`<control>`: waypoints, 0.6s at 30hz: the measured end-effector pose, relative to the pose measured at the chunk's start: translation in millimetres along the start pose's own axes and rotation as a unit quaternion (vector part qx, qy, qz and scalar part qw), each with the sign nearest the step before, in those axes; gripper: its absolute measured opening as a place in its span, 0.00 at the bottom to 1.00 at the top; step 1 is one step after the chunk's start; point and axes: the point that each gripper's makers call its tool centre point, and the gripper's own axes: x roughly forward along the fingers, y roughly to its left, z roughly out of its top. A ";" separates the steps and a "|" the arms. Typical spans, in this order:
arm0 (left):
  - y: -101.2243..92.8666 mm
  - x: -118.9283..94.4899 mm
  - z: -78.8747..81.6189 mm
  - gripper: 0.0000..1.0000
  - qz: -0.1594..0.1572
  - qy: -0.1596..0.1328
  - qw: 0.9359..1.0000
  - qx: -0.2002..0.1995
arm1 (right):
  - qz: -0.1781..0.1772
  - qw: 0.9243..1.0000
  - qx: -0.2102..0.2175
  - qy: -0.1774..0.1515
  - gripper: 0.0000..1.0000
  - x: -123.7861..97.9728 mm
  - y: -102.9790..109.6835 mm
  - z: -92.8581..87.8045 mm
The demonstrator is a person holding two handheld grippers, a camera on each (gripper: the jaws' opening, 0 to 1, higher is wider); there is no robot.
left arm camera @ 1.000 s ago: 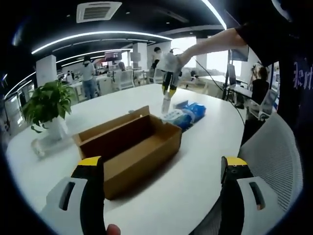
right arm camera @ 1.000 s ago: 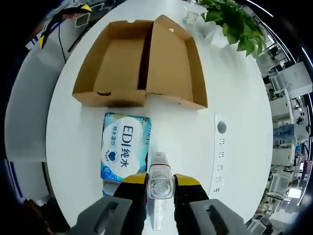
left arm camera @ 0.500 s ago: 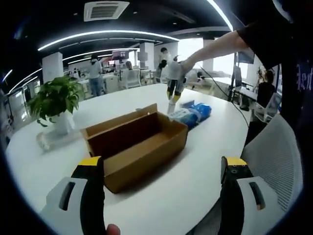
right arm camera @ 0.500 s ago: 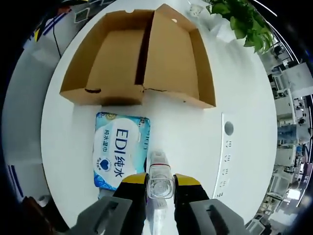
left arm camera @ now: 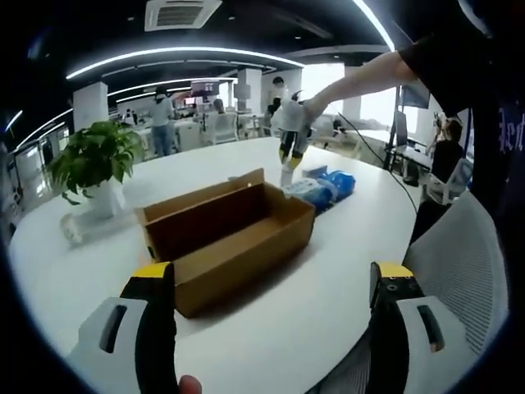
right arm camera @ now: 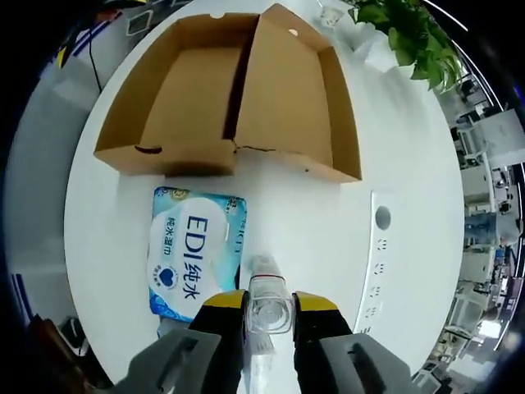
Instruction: Operate the shoe box by opening the lid, removing the specified soft item, and placing it in the target area until the item is outside and the box remains undamaged.
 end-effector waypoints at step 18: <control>3.5 -0.8 -2.8 0.98 0.004 0.004 1.000 -0.005 | 0.001 1.000 0.011 -0.008 0.19 -1.3 -5.3 1.1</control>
